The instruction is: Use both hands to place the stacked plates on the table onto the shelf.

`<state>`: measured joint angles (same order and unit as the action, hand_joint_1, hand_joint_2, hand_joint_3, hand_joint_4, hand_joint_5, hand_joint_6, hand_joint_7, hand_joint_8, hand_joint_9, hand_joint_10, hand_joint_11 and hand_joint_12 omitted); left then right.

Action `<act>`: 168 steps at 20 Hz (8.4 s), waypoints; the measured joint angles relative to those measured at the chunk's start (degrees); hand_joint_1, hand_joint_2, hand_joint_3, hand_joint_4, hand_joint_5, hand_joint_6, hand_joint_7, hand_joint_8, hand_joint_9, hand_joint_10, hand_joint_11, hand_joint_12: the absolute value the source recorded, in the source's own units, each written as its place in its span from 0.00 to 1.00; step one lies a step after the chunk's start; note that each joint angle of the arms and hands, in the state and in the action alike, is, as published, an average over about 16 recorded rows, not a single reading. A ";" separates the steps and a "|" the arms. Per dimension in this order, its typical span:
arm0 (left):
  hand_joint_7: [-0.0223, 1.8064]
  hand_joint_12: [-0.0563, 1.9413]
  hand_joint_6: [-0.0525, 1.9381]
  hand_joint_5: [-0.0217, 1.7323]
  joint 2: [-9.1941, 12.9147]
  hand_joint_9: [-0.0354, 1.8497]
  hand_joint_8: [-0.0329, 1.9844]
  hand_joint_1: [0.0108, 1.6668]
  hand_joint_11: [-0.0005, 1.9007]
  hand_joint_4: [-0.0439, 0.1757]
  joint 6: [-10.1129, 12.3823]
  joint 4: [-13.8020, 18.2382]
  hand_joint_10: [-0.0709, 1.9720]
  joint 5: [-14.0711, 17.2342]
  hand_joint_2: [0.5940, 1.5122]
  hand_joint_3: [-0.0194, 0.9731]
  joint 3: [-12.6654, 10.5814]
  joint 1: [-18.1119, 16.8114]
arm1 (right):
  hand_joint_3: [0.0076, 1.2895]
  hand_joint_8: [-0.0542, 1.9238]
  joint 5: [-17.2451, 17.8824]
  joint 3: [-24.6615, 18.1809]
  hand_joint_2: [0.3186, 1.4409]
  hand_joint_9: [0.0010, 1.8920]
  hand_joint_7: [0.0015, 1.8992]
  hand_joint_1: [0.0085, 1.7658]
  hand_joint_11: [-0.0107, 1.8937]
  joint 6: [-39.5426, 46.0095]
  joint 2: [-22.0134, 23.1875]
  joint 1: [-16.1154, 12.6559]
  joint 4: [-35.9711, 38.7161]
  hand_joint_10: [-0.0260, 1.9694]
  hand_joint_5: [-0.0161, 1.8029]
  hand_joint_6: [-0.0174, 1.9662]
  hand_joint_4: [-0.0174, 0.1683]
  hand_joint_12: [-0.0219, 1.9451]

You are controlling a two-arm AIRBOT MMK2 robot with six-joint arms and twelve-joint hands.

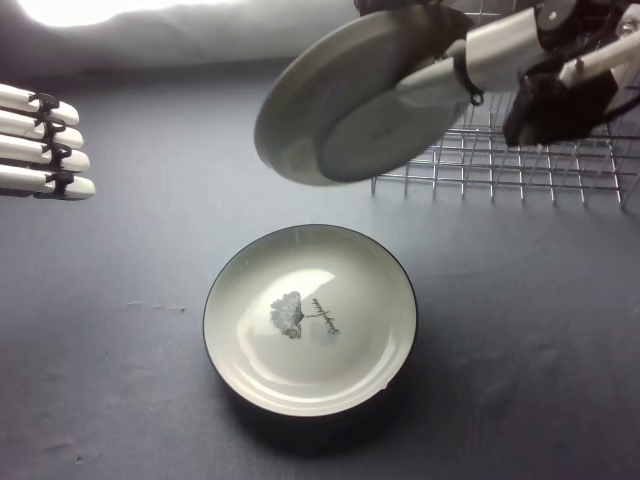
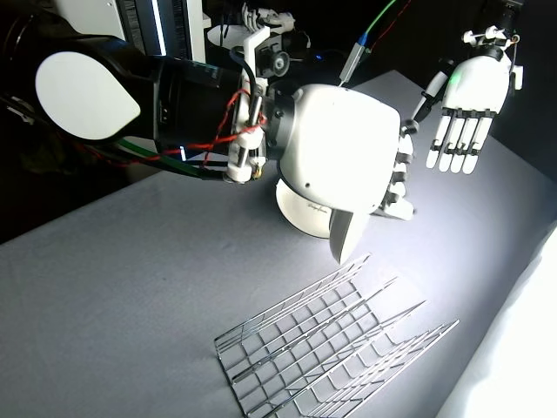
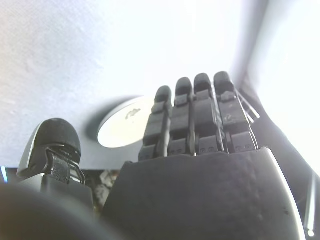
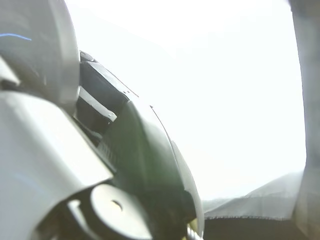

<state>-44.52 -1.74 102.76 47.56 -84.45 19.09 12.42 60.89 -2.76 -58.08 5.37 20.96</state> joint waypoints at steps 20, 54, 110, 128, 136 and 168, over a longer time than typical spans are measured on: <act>0.06 0.09 0.03 0.06 -0.01 0.06 0.02 0.00 0.01 0.21 -0.29 0.06 0.04 0.32 0.66 0.02 0.12 -0.01 | 0.00 0.57 -3.95 7.33 0.70 0.46 0.50 0.71 0.29 -0.16 -1.96 -5.19 -10.44 0.52 0.46 0.56 0.06 0.85; 0.08 0.11 0.03 0.07 -4.83 0.07 0.02 0.01 0.01 0.21 10.05 -5.52 0.04 12.40 0.67 0.03 2.39 1.37 | 0.00 0.56 -2.35 11.03 0.70 0.47 0.50 0.71 0.31 -0.48 3.46 -1.12 -19.70 0.49 0.47 0.56 0.07 0.82; 0.09 0.13 0.02 0.07 -19.06 0.08 0.02 0.01 0.01 0.18 1.61 -5.49 0.03 18.06 0.67 0.03 -8.98 11.25 | 0.00 0.04 11.79 11.69 0.73 0.34 0.42 0.62 0.10 -4.14 4.39 10.56 -6.82 0.16 0.41 0.03 0.06 0.71; 0.07 0.12 0.01 0.06 -17.68 0.07 0.01 0.01 0.01 0.16 -0.40 -11.31 0.03 14.97 0.67 0.03 -6.08 20.17 | 0.00 0.04 18.03 0.83 0.73 0.19 0.24 0.53 0.01 -5.96 5.05 7.43 43.30 0.10 0.25 0.02 0.12 0.60; 0.06 0.12 0.01 0.05 -17.52 0.07 0.01 0.01 0.01 0.16 -0.48 -12.14 0.03 14.63 0.67 0.03 -5.70 21.09 | 0.00 0.04 19.24 -1.02 0.77 0.18 0.22 0.51 0.01 -7.22 4.69 9.98 55.77 0.09 0.23 0.02 0.12 0.58; 0.06 0.11 0.01 0.04 -17.52 0.07 0.01 0.01 0.01 0.15 -0.62 -11.69 0.03 14.79 0.67 0.03 -5.79 20.75 | 0.00 0.04 15.54 -3.11 0.63 0.08 0.09 0.66 0.01 -8.15 2.44 13.47 58.85 0.02 0.08 0.02 0.12 0.41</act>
<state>-62.04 -2.36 91.07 62.35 -90.24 39.85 27.96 57.77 -10.91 -55.64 18.84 79.81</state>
